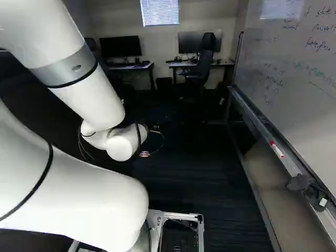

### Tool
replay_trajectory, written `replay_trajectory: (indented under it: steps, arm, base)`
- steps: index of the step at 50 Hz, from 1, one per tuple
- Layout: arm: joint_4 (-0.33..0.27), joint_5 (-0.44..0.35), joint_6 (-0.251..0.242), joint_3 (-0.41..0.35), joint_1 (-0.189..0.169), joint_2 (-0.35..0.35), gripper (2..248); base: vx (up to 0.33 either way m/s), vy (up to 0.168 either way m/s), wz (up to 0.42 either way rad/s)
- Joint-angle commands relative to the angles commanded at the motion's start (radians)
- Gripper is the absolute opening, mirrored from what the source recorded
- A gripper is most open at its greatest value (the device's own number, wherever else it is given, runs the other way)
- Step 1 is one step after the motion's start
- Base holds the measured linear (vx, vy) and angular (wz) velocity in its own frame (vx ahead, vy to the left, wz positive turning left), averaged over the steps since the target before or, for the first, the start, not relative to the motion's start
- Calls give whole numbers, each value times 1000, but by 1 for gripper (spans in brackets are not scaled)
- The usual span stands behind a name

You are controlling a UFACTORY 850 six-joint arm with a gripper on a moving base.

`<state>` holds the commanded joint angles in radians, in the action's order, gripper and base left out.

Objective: Open the door and move inside

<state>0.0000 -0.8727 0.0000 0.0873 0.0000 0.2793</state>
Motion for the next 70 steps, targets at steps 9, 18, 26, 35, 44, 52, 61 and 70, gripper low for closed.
replay_trajectory:
  steps: [9,18,26,35,44,52,61,70]
  arm:
    - [0,0,0,0,0,0,247]
    - [0,0,0,0,0,0,247]
    - [0,0,0,0,0,0,247]
    - [0,0,0,0,0,0,247]
    - [0,0,0,0,0,0,247]
    - [0,0,0,0,0,0,247]
    - [0,0,0,0,0,0,247]
    - [0,0,0,0,0,0,247]
  base:
    - [182,3,-13]
    - [180,4,-17]
    - [188,7,-10]
    - [180,7,-5]
    - [171,6,-9]
    - [175,-1,-11]
    - [174,4,-10]
    - [137,3,-14]
